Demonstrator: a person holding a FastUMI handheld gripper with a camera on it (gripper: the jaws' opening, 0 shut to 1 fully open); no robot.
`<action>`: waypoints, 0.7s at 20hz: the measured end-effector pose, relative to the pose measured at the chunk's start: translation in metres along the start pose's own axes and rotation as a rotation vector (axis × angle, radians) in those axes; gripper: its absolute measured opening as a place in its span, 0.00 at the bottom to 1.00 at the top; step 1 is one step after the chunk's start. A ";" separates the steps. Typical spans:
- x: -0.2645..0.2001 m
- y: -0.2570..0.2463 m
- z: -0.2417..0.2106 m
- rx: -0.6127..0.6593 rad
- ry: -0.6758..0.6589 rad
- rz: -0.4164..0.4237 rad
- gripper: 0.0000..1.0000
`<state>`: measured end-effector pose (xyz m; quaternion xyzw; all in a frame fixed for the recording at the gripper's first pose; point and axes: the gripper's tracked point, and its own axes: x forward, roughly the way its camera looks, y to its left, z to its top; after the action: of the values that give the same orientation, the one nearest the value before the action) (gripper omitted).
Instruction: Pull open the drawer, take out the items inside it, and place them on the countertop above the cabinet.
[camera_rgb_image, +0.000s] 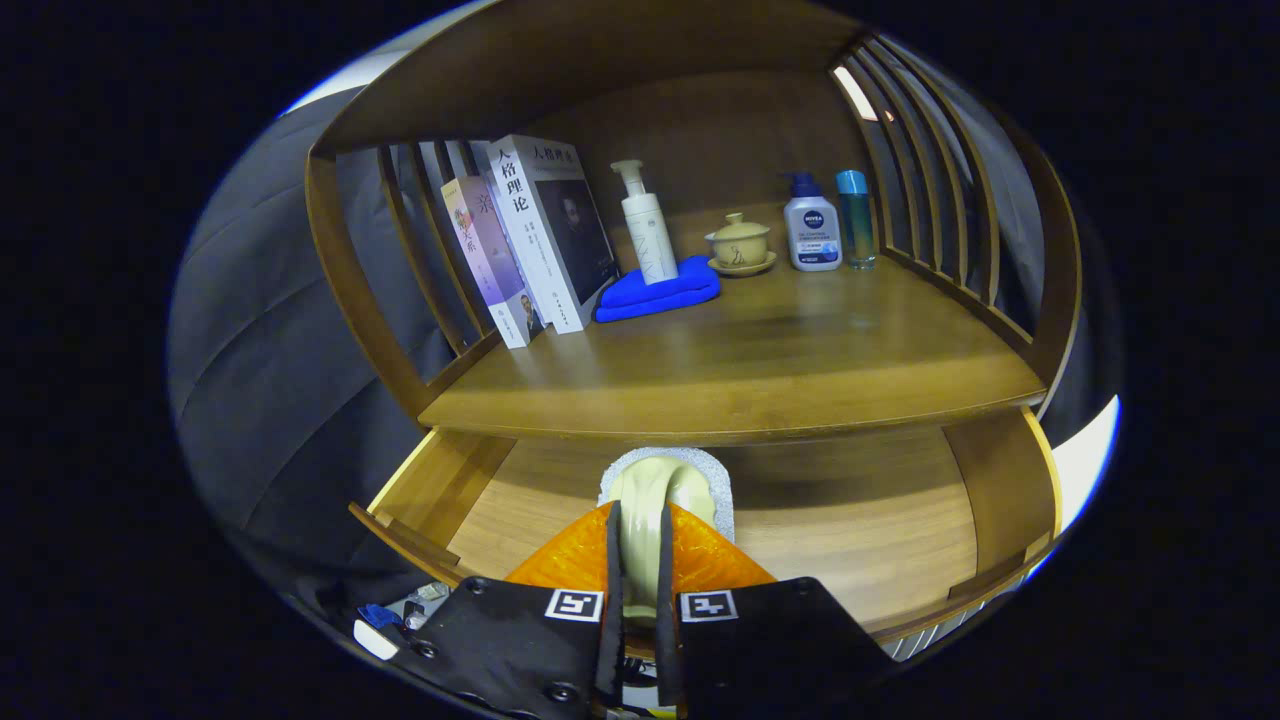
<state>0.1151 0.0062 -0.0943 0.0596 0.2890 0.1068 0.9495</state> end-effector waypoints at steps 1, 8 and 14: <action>0.000 -0.001 -0.001 0.001 -0.002 -0.001 0.14; -0.007 0.000 0.000 -0.019 -0.054 -0.018 0.14; -0.022 0.003 0.011 -0.012 -0.131 -0.014 0.14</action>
<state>0.1027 0.0032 -0.0725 0.0588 0.2258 0.0978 0.9675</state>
